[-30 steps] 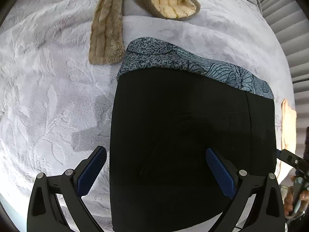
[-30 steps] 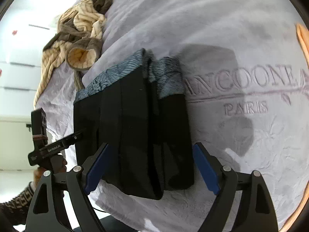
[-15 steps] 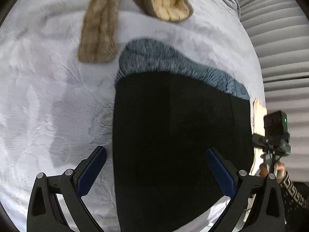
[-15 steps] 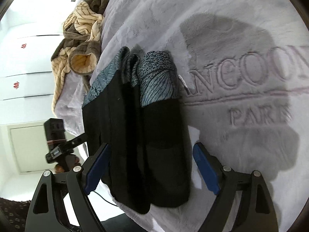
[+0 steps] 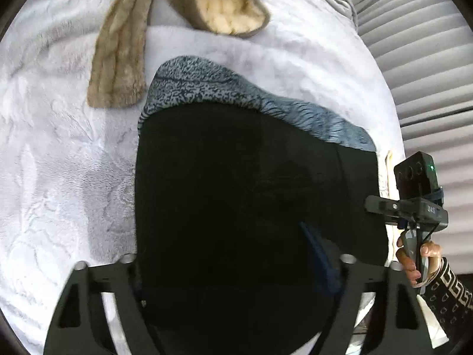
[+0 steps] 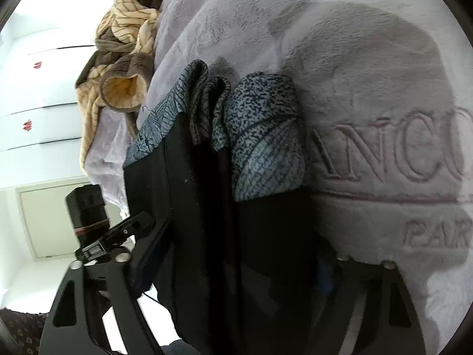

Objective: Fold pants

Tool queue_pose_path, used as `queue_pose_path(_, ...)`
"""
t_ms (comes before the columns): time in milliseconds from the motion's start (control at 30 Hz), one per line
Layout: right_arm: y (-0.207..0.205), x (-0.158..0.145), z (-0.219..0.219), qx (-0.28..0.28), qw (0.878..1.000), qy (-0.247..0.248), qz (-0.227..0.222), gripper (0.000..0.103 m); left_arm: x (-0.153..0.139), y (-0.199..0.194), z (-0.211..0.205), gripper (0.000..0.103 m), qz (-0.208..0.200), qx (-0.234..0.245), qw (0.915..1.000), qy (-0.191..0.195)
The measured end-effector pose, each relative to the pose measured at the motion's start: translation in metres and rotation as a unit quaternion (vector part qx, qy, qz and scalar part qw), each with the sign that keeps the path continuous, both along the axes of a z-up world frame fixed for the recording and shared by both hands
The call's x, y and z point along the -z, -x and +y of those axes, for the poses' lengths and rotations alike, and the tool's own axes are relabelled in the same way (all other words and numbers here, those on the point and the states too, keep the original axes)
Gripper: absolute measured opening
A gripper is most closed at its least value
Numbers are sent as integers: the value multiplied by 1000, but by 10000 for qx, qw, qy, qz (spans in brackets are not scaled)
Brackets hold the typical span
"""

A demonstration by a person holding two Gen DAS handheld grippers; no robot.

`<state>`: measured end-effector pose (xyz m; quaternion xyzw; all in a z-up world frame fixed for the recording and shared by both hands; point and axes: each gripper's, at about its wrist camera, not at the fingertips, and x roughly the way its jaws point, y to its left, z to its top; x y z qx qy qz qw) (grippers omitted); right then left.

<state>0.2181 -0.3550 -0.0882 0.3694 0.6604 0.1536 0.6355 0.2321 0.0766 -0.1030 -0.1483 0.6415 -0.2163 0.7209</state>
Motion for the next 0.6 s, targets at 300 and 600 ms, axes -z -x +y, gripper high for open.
queue_pose_path(300,20,-39,0,391,9972,-595,-213,53,-59,18,-2,65,-357,339,9988,-56)
queue_pose_path(600,74,-67,17,356,9968,-650,-288,53,-80,61,7,65,-375,387,9980,-327)
